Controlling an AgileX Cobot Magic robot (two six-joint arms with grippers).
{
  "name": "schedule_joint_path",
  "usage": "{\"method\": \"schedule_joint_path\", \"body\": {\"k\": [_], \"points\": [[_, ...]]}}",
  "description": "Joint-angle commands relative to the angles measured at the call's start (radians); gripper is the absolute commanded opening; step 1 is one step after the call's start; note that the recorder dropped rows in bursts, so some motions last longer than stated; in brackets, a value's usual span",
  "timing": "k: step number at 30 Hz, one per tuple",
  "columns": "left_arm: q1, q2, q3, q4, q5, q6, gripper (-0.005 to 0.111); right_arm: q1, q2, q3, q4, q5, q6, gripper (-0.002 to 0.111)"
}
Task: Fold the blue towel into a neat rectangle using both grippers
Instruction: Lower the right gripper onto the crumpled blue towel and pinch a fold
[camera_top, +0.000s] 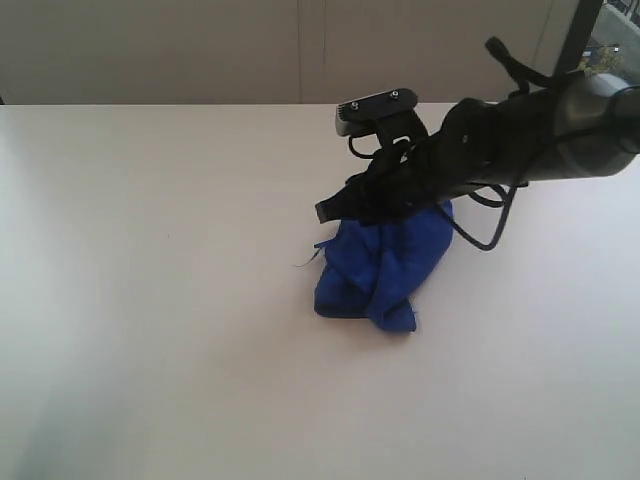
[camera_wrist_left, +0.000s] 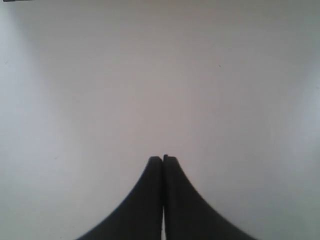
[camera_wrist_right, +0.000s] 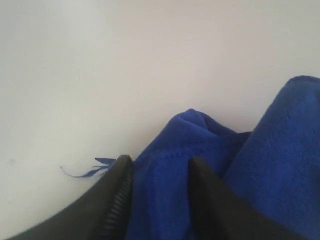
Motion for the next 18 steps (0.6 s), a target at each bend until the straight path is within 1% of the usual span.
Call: {"method": "schedule_joint_path", "body": {"k": [1, 3, 9, 11, 13, 14, 15, 18], "points": [[-0.004, -0.004, 0.004, -0.002, 0.002, 0.000, 0.000, 0.003, 0.047, -0.036, 0.007, -0.012, 0.005, 0.042], [-0.004, -0.004, 0.004, -0.002, 0.002, 0.000, 0.000, 0.012, 0.067, -0.048, 0.007, -0.021, 0.005, 0.047], [-0.004, -0.004, 0.004, -0.002, 0.002, 0.000, 0.000, 0.019, 0.110, -0.058, 0.005, -0.044, 0.005, 0.046], [-0.004, -0.004, 0.004, -0.002, 0.002, 0.000, 0.000, 0.019, 0.114, -0.058, 0.003, -0.042, 0.005, 0.041], [-0.004, -0.004, 0.004, -0.002, 0.002, 0.000, 0.000, 0.019, 0.109, -0.058, 0.003, -0.049, 0.005, 0.032], [-0.004, -0.004, 0.004, -0.002, 0.002, 0.000, 0.000, 0.019, 0.105, -0.058, 0.003, -0.049, 0.005, 0.024], [-0.004, -0.004, 0.004, -0.002, 0.002, 0.000, 0.000, 0.019, 0.103, -0.058, 0.003, -0.042, 0.005, 0.019], [-0.004, -0.004, 0.004, -0.002, 0.002, 0.000, 0.000, 0.019, 0.103, -0.058, -0.006, -0.042, 0.005, 0.012]]}}
